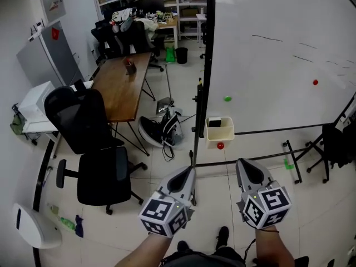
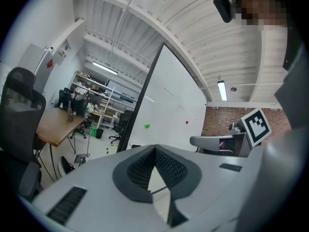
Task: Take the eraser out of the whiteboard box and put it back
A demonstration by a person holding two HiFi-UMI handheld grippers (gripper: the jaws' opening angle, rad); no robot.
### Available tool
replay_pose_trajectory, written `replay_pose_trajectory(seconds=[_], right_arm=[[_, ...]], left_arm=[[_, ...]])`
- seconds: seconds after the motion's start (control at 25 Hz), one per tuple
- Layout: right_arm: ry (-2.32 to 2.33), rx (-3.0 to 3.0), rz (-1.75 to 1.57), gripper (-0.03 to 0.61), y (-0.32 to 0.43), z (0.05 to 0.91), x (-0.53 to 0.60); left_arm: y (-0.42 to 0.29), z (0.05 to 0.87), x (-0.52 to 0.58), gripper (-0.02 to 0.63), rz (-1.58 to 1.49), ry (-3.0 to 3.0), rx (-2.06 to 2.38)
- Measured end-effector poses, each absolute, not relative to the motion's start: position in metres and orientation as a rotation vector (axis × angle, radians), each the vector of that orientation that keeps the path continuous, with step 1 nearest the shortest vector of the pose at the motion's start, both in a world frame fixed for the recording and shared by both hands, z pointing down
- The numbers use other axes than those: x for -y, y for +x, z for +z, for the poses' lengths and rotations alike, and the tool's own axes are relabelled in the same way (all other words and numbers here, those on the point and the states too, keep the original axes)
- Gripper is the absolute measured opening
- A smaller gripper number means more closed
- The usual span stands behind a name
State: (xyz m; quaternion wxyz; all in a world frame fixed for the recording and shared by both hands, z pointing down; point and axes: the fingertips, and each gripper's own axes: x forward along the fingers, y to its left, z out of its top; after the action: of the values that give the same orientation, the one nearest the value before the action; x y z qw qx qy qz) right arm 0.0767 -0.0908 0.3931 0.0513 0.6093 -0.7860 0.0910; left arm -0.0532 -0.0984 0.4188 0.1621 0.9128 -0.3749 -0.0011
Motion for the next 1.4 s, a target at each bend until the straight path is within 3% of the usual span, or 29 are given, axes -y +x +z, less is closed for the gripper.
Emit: replay_pose_trajectory(seconds=[0.36, 1.0, 1.16, 1.4], right_arm=[[1.879, 2.451, 0.266, 0.026, 0.085, 0.368, 0.019], [1.626, 2.684, 0.234, 0.025, 0.272, 0.359, -0.122], [1.607, 2.707, 0.252, 0.025, 0.270, 0.355, -0.151], [1.726, 2.665, 0.285, 0.025, 0.235, 0.340, -0.190]], left_arm=[[-0.030, 0.398, 0.032, 0.026, 0.032, 2.657, 1.076], [0.165, 0.384, -0.122, 0.028, 0.019, 2.576, 1.273], [0.162, 0.370, -0.151, 0.028, 0.010, 2.593, 1.296], [0.100, 0.349, -0.185, 0.026, 0.040, 2.683, 1.307]])
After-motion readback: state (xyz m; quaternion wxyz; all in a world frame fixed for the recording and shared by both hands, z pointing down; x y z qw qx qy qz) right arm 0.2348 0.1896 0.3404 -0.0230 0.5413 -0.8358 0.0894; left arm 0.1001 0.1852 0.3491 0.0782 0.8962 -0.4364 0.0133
